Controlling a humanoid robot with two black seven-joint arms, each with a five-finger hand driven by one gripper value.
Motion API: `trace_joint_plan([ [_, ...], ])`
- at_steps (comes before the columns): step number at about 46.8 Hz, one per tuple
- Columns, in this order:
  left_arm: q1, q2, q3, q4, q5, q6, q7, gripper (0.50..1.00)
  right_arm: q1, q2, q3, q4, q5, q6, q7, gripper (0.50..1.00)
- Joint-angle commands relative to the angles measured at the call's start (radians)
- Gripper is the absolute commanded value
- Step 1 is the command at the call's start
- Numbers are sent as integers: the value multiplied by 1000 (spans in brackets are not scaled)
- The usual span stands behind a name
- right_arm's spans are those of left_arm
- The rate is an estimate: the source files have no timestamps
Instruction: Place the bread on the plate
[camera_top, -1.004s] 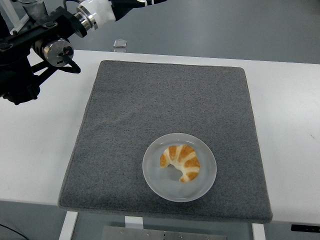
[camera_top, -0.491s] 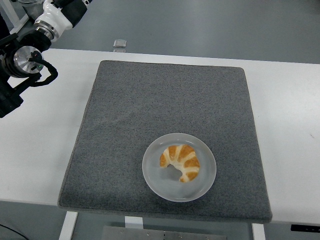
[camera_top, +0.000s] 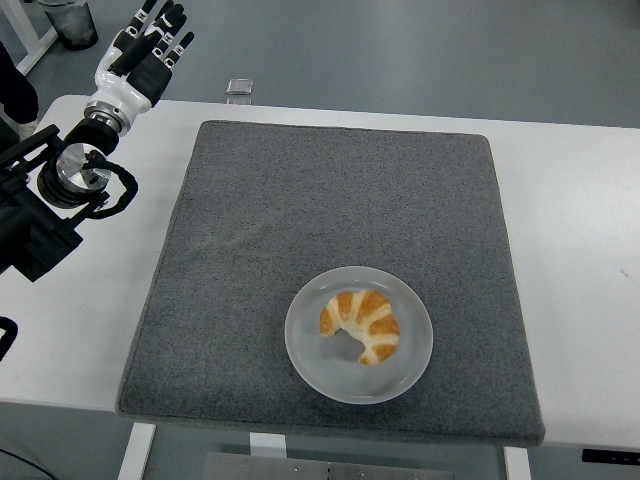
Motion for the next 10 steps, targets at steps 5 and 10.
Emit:
trace_joint_plan([
  [5, 22, -12, 0, 6, 0, -48, -9, 1000, 0, 0, 7, 9, 5, -1, 2, 952],
  [10, 25, -12, 0, 12, 0, -94, -14, 1000, 0, 0, 7, 11, 6, -3, 2, 952],
])
